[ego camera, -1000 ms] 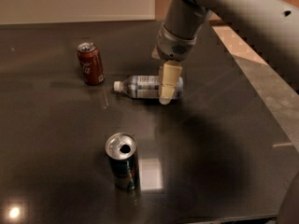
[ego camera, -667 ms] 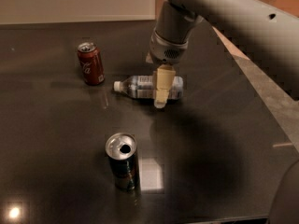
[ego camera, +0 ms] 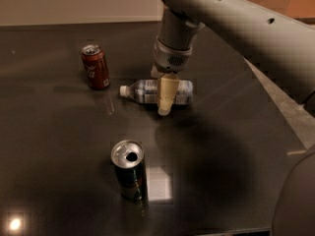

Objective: Pick blue plastic bottle

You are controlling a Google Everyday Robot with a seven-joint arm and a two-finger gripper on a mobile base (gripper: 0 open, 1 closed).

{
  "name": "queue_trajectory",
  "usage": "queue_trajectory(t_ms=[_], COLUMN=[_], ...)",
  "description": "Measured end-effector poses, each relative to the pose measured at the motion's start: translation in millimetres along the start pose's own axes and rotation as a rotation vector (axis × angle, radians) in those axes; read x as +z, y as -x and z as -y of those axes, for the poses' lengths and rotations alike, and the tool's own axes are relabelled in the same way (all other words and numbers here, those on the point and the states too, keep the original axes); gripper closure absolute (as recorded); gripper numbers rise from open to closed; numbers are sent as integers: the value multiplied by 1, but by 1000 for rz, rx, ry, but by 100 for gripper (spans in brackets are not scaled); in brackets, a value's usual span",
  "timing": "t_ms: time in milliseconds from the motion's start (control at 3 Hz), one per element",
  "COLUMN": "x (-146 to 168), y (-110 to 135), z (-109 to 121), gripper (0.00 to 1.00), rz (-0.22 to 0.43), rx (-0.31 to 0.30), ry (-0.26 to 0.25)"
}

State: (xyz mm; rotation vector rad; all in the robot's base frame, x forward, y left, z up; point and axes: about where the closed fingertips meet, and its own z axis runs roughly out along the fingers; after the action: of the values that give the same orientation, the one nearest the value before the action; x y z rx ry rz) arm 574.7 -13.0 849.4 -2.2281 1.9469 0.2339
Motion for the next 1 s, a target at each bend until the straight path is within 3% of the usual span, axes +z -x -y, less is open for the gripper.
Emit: queue_trajectory(t_ms=[667, 1000], x=[-6, -26], y=[-5, -10], z=[-2, -6], gripper=[65, 88], rz=[4, 4], rx=[6, 3], ry=[4, -15])
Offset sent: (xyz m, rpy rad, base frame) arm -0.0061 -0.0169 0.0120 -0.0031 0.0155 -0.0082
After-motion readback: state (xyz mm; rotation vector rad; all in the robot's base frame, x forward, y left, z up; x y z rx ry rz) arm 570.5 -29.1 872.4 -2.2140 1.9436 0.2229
